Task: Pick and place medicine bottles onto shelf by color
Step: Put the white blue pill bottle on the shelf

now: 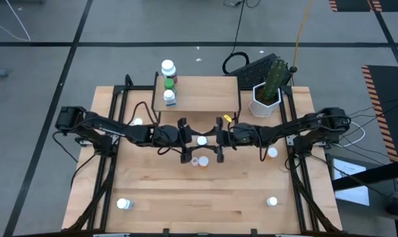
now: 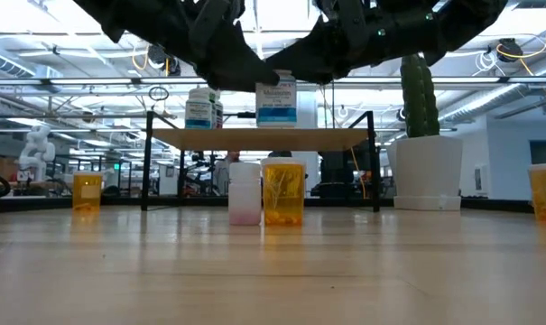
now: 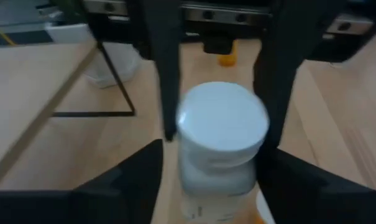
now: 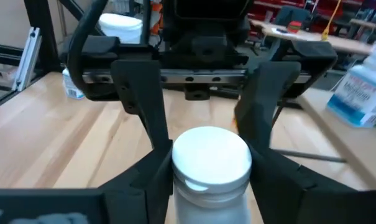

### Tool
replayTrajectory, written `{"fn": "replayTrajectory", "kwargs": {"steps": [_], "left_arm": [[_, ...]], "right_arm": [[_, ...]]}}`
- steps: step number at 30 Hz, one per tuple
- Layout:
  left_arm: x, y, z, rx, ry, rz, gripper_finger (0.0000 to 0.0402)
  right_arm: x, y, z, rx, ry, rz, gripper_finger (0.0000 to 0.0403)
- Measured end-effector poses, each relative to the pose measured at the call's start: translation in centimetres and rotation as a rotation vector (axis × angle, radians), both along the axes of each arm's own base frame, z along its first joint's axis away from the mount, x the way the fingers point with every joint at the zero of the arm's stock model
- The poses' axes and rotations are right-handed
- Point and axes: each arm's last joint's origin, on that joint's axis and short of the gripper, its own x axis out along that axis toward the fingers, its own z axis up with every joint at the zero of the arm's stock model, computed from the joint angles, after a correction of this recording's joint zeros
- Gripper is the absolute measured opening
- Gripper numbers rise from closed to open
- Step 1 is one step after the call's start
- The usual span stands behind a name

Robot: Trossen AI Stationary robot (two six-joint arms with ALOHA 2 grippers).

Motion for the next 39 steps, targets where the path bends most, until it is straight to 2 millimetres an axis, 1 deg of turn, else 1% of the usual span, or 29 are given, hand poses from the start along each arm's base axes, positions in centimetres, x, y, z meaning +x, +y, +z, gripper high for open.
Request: {"fn": "replayTrajectory", "kwargs": {"steps": [3, 6, 8, 10, 12, 14, 18, 21, 24, 25, 28, 31, 35, 37, 39], "left_arm": [[-0.4, 0.1, 0.6, 0.0, -0.007, 0.01, 0.0292], [-0.9, -0.1, 1.0, -0.007, 0.004, 0.01, 0.0324], [-1.4, -0.3, 1.2, -0.029, 0.04, 0.016, 0.0338], [-1.9, -0.5, 1.0, -0.049, 0.086, 0.033, 0.0348], [-2.6, -0.8, 0.6, -0.059, 0.152, 0.083, 0.0352], [-3.2, -1.2, 0.5, -0.057, 0.18, 0.16, 0.0352], [-4.2, -2.2, -0.2, 0.022, 0.233, 0.333, 0.0342], [-4.6, -2.9, -0.3, 0.061, 0.225, 0.389, 0.0326], [-4.9, -3.4, -0.5, 0.078, 0.212, 0.423, 0.0307], [-5.1, -3.6, -0.7, 0.09, 0.21, 0.434, 0.03], [-6.2, -3.6, -1.4, 0.106, 0.213, 0.467, 0.0279], [-7.4, -3.2, -1.8, 0.075, 0.188, 0.502, 0.0258], [-9.6, -2.4, -2.1, 0.029, 0.137, 0.537, 0.0236], [-10.7, -2.0, -2.5, 0.018, 0.125, 0.545, 0.0227], [-11.5, -1.7, -2.7, -0.001, 0.096, 0.549, 0.022]], "right_arm": [[-0.2, -0.3, 0.3, -0.004, -0.004, -0.007, 0.0172], [-0.4, -0.8, 0.7, -0.02, -0.004, -0.02, 0.0173], [-0.7, -1.4, 1.3, -0.059, -0.026, -0.033, 0.0173], [-0.7, -2.4, 2.7, -0.092, -0.063, -0.059, 0.0173], [-0.5, -3.8, 4.4, -0.12, -0.096, -0.099, 0.0173], [-0.1, -5.4, 6.2, -0.163, -0.104, -0.141, 0.0173], [1.1, -8.7, 9.8, -0.231, -0.084, -0.218, 0.0173], [2.1, -11.2, 11.4, -0.264, -0.087, -0.253, 0.0173], [2.7, -14.0, 11.8, -0.246, -0.098, -0.244, 0.0173], [3.0, -15.1, 11.6, -0.226, -0.1, -0.24, 0.0173], [3.7, -18.8, 10.3, -0.142, -0.089, -0.236, 0.0173], [4.5, -22.1, 8.9, -0.096, -0.069, -0.237, 0.0174], [5.8, -24.9, 7.8, -0.061, -0.074, -0.226, 0.0174], [6.5, -25.9, 7.1, -0.051, -0.077, -0.216, 0.0174], [7.2, -26.6, 6.3, -0.034, -0.061, -0.202, 0.0174]]}}
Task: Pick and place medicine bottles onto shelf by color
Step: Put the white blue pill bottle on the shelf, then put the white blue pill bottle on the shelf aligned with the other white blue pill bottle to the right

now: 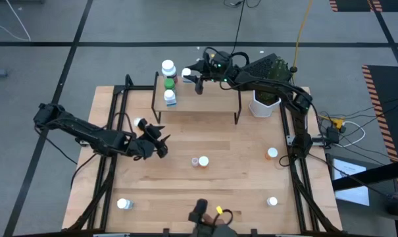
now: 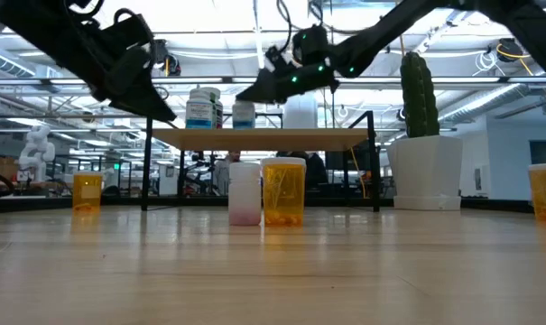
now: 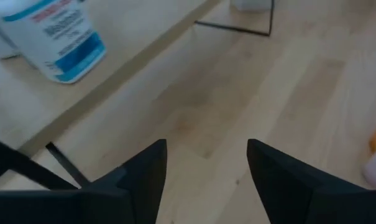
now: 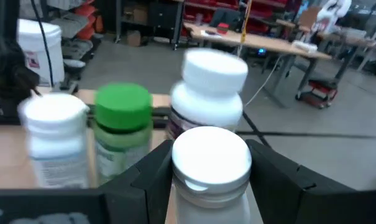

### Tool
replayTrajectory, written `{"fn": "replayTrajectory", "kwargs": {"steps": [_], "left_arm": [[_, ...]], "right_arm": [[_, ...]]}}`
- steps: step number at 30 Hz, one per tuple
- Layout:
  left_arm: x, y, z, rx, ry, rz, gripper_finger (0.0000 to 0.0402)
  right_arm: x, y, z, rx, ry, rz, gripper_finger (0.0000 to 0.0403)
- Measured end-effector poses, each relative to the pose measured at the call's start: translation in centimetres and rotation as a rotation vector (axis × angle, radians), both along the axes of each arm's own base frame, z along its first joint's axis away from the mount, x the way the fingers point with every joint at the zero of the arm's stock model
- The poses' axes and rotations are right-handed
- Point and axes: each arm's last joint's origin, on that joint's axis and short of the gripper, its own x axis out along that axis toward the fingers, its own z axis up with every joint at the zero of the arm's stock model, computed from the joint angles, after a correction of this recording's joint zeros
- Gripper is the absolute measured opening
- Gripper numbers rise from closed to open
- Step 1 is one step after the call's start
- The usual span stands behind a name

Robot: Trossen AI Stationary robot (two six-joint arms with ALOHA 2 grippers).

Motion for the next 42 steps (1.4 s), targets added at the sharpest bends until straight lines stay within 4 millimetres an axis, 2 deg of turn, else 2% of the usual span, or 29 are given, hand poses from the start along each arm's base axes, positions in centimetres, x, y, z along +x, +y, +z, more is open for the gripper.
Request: {"fn": "replayTrajectory", "kwargs": {"steps": [6, 8, 15, 24, 29, 32, 36, 39, 42], "left_arm": [[-1.8, 0.6, -0.7, 0.004, -0.001, 0.002, 0.0212], [-1.8, 0.6, -0.7, 0.002, -0.008, 0.001, 0.0213], [-2.0, 0.7, -0.9, 0.016, 0.009, -0.007, 0.0214], [-2.0, 0.7, -0.9, 0.027, 0.017, -0.015, 0.0214], [-2.0, 0.7, -0.9, 0.029, 0.018, -0.015, 0.0214], [-2.0, 0.7, -0.9, 0.033, 0.021, -0.018, 0.0214], [-2.0, 0.6, -0.8, 0.032, 0.025, -0.025, 0.0214], [-1.9, 0.2, -0.3, 0.0, 0.049, -0.075, 0.0214], [-1.8, -0.6, 1.1, -0.084, 0.106, -0.16, 0.0214]], "right_arm": [[1.4, -1.2, -1.5, 0.015, 0.011, -0.006, 0.0174], [1.5, -1.5, -2.2, 0.025, 0.024, -0.008, 0.0174], [1.6, -1.6, -2.4, 0.045, 0.028, -0.012, 0.0176], [1.4, -1.8, -2.4, 0.082, 0.029, -0.027, 0.0232], [1.3, -1.7, -2.0, 0.069, 0.018, -0.025, 0.0251], [1.1, -1.6, -1.6, 0.07, 0.026, -0.025, 0.0254], [0.2, -0.9, 0.5, 0.059, 0.042, -0.019, 0.0254], [-0.9, 0.4, 2.3, 0.04, 0.111, 0.002, 0.0254], [-2.1, 2.6, 3.5, 0.035, 0.177, 0.04, 0.0254]]}}
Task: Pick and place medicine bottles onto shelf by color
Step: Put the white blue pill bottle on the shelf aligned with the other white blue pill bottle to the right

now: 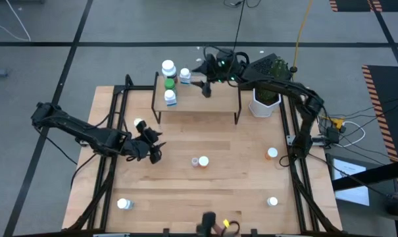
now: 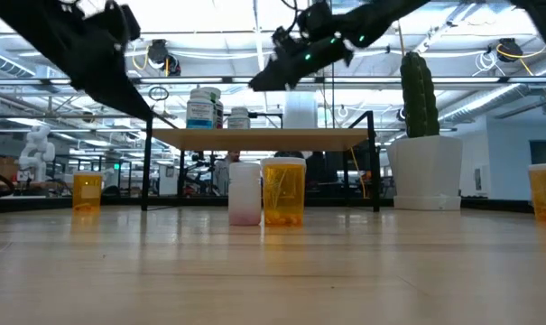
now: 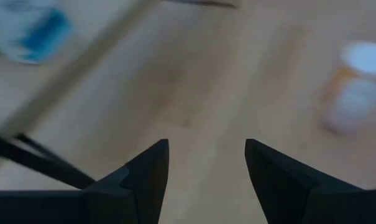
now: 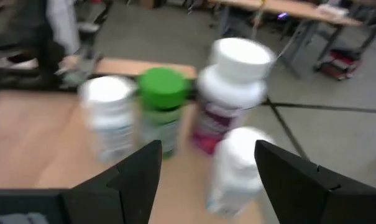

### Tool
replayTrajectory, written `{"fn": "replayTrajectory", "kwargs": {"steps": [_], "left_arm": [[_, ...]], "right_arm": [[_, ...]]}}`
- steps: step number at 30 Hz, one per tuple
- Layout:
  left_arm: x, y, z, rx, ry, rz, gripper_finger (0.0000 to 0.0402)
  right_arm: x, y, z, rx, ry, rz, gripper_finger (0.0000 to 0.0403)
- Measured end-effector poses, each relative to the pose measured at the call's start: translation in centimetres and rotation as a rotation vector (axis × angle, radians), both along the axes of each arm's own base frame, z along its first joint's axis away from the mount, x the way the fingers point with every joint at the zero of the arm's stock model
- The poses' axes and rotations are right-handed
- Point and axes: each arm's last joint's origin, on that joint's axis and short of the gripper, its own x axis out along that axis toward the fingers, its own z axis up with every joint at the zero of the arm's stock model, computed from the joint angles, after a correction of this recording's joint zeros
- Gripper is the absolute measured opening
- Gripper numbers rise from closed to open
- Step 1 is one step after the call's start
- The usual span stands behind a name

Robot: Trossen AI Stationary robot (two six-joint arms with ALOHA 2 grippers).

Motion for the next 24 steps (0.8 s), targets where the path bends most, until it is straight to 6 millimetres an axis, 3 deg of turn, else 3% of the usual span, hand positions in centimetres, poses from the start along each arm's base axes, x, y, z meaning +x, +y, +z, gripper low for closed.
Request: {"fn": "replayTrajectory", "kwargs": {"steps": [4, 10, 18, 24], "left_arm": [[-0.4, -1.7, 2.0, -0.186, 0.122, -0.179, 0.0214], [-2.0, -5.7, 3.0, -0.545, 0.255, -0.422, 0.0214], [-3.1, -9.8, 4.6, -0.628, 0.299, -0.43, 0.0214], [-2.5, -12.6, 5.5, -0.552, 0.421, -0.387, 0.0214]], "right_arm": [[-1.9, 3.7, -0.7, 0.007, 0.048, 0.061, 0.0254], [-4.7, 10.5, -5.5, 0.002, -0.058, 0.17, 0.0254], [-7.3, 19.1, -10.8, 0.044, -0.167, 0.333, 0.0254], [-8.4, 23.2, -13.6, -0.007, -0.125, 0.299, 0.0254]]}}
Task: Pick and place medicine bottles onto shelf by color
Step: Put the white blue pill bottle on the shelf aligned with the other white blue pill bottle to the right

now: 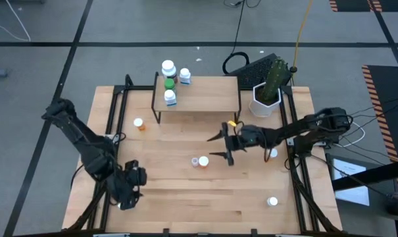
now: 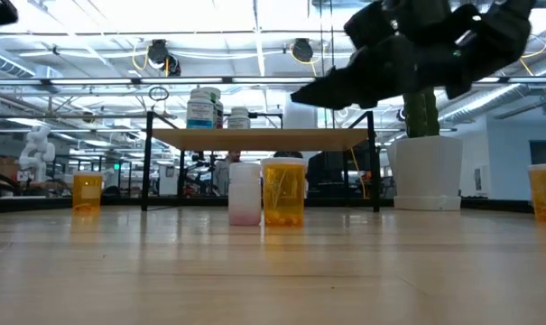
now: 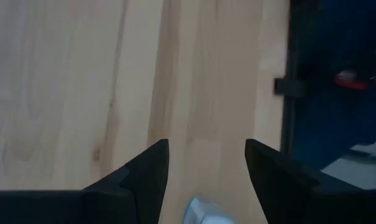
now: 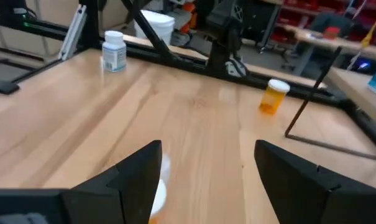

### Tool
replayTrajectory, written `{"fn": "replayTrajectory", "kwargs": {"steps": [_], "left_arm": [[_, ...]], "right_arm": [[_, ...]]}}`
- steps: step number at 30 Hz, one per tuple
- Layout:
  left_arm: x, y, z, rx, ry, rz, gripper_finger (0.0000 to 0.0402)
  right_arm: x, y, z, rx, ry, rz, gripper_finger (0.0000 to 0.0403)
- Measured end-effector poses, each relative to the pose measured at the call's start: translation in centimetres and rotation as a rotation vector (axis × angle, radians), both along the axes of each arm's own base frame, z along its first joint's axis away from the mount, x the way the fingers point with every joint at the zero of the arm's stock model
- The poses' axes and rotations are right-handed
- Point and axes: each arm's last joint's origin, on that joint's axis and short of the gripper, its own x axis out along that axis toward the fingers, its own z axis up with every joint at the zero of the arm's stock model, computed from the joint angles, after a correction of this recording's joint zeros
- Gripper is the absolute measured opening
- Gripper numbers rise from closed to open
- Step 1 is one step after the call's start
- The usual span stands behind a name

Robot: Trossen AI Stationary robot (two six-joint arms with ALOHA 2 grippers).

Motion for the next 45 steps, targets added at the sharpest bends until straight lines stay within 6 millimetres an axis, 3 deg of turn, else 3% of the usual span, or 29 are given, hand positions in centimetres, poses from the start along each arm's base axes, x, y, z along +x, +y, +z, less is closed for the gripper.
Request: {"fn": "replayTrajectory", "kwargs": {"steps": [6, 14, 21, 30, 33, 40, 45], "left_arm": [[-1.0, -2.7, -0.6, 0.054, 0.204, 0.013, 0.0214], [-4.0, -5.1, -2.5, 0.048, 0.306, 0.064, 0.0214], [-5.1, -5.3, -3.3, 0.078, 0.273, 0.1, 0.0232], [-5.8, -6.3, -5.7, 0.039, 0.307, 0.103, 0.0328], [-5.7, -6.4, -5.7, 0.035, 0.292, 0.057, 0.0348], [-5.3, -5.0, -5.9, 0.162, 0.262, 0.102, 0.0332], [-4.9, -5.0, -5.8, 0.128, 0.298, 0.095, 0.0303]], "right_arm": [[-0.1, 1.2, 0.4, -0.025, -0.07, -0.009, 0.0254], [-0.1, 1.2, 0.5, -0.01, -0.07, -0.012, 0.0254], [-0.1, 1.2, 0.5, -0.025, -0.077, -0.01, 0.0254], [-0.1, 1.2, 0.4, -0.039, -0.072, -0.007, 0.0254], [-0.1, 1.2, 0.5, -0.038, -0.074, -0.006, 0.0254], [-0.1, 1.2, 0.9, -0.042, -0.117, -0.005, 0.0254], [-0.1, 1.2, 0.9, -0.05, -0.126, -0.004, 0.0254]]}}
